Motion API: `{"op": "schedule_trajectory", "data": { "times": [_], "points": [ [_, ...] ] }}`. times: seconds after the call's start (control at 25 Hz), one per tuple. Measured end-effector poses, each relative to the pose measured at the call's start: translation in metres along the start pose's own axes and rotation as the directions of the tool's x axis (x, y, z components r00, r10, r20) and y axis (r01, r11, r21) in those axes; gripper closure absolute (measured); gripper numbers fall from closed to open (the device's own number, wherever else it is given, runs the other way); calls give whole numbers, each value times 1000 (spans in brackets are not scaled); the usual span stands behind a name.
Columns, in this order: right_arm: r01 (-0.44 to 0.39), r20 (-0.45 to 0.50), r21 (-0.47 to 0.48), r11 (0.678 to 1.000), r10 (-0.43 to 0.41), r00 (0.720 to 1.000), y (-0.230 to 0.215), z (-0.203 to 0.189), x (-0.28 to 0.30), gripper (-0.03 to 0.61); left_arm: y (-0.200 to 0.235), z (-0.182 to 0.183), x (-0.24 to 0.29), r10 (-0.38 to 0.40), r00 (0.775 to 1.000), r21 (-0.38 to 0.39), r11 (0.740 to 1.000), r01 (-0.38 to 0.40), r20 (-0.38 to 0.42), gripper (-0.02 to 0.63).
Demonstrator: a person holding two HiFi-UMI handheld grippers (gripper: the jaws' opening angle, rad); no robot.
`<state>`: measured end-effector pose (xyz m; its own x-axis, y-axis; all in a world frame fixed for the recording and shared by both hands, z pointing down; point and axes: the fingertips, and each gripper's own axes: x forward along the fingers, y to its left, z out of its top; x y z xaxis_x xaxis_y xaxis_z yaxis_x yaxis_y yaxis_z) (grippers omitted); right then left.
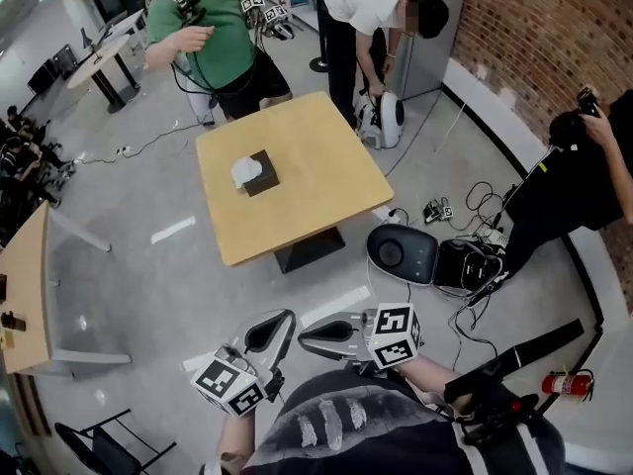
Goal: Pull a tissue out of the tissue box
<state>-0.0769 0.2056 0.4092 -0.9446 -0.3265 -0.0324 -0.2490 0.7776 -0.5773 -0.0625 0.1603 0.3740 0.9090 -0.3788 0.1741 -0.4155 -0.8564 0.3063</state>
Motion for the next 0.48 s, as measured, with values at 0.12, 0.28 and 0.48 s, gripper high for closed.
{"op": "schedule_trajectory", "data": {
  "times": [0.12, 0.28, 0.48],
  "points": [
    [-23, -5, 0, 1000, 23, 1000, -11, 7, -12, 580, 0, 3, 18, 20, 1000, 4, 1000, -20, -4, 612],
    [-65, -17, 13, 998, 65, 998, -22, 14, -27, 580, -1, 7, 37, 63, 998, 3, 998, -63, -5, 612],
    [-104, -27, 12, 994, 105, 994, -33, 23, -45, 580, -1, 10, 61, 98, 995, 1, 995, -98, -11, 612]
  ]
}}
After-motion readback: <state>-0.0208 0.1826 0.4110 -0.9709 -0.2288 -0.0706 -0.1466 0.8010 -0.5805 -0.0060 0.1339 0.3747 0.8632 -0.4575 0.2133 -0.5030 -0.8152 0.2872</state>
